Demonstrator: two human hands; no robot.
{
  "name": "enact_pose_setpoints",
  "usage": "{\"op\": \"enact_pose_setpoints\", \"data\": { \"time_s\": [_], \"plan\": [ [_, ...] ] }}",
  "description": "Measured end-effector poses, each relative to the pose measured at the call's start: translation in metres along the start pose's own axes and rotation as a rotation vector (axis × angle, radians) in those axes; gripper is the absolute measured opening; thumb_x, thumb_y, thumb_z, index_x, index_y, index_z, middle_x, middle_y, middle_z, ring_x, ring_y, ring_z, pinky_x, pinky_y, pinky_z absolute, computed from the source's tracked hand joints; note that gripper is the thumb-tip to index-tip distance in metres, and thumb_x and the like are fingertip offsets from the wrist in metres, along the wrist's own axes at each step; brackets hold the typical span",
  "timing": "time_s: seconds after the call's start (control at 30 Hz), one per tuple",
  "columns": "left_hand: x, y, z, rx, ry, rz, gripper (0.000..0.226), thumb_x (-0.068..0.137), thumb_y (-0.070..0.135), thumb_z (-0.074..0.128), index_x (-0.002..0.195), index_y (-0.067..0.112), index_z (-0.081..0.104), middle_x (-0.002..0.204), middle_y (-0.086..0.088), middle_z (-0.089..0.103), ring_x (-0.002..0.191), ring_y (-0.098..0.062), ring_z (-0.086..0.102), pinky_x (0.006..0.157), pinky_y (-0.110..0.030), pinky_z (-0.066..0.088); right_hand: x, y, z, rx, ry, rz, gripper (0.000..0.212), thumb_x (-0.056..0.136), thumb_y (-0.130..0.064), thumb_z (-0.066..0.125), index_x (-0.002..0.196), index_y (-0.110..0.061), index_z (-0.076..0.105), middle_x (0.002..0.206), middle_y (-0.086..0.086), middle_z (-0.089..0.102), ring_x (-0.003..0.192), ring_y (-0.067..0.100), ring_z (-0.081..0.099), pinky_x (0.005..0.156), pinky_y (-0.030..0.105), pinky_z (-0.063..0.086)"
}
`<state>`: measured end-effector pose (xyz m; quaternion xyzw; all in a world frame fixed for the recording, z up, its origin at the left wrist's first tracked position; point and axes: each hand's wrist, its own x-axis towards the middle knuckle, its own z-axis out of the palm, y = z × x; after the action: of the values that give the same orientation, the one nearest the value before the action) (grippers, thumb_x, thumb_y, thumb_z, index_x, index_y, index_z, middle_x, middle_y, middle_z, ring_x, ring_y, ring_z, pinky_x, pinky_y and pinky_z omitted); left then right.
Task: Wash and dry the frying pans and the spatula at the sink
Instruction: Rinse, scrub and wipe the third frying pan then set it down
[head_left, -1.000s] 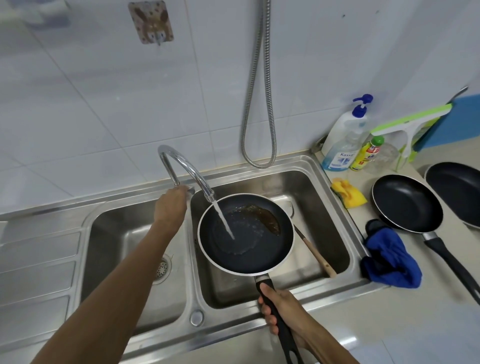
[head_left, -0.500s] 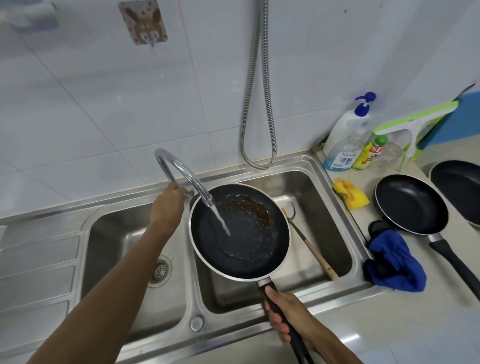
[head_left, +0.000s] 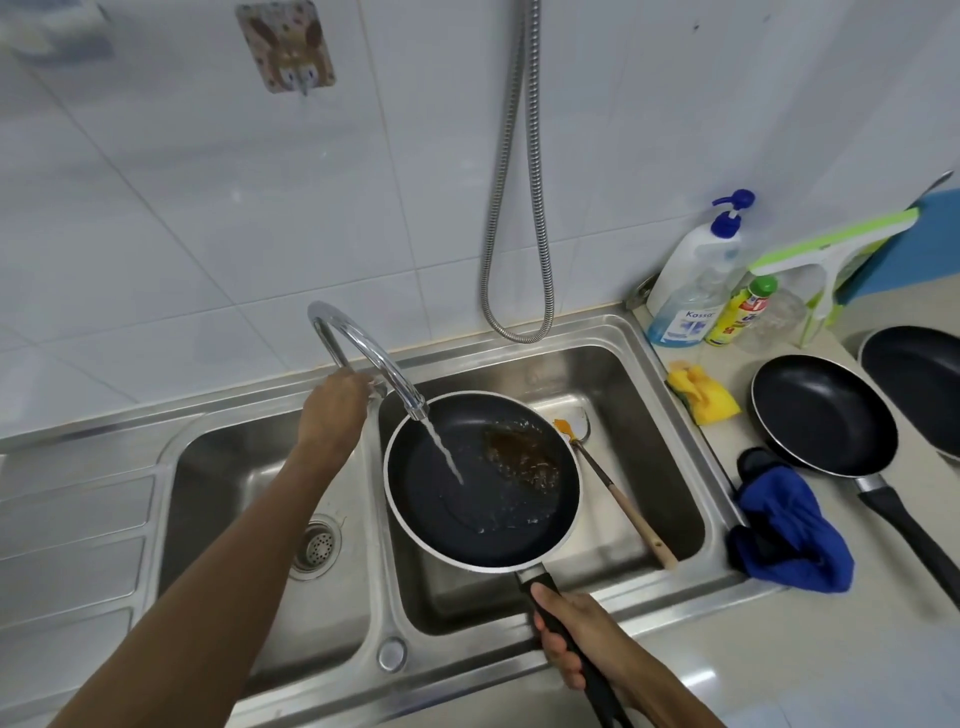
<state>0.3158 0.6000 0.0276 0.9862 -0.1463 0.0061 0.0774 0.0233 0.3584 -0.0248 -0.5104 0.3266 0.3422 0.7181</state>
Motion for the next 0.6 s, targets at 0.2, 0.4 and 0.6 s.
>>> {"op": "enact_pose_setpoints", "data": {
  "time_s": [0.2,0.4,0.6],
  "plan": [
    [0.007,-0.001,0.001,-0.052,0.029,-0.039,0.012,0.094,-0.001,0.062,0.098,0.001,0.072,0.097,-0.024,0.073,0.087,-0.045,0.069,0.073,-0.05,0.055,-0.002,0.0,-0.006,0.02,0.034,0.028,0.042,0.09,-0.051,0.066,0.084,-0.01,0.058,0.06,0.005,0.045,0.044,0.016,0.036,0.04,0.024,0.034],
    [0.019,0.003,-0.002,-0.064,0.03,-0.061,0.014,0.098,-0.002,0.052,0.097,-0.003,0.066,0.09,-0.028,0.069,0.083,-0.049,0.066,0.072,-0.053,0.053,-0.006,-0.008,-0.009,0.052,0.015,0.026,0.041,0.09,-0.05,0.066,0.084,-0.01,0.057,0.059,0.003,0.042,0.044,0.014,0.034,0.039,0.024,0.031],
    [0.025,0.01,0.001,-0.076,0.019,-0.104,0.02,0.091,-0.011,0.052,0.104,-0.003,0.065,0.092,-0.029,0.07,0.085,-0.049,0.069,0.075,-0.05,0.057,0.0,-0.018,-0.017,0.258,-0.155,0.163,0.04,0.084,-0.051,0.074,0.081,-0.014,0.061,0.061,-0.002,0.04,0.04,0.006,0.036,0.033,0.019,0.03]
  ]
}}
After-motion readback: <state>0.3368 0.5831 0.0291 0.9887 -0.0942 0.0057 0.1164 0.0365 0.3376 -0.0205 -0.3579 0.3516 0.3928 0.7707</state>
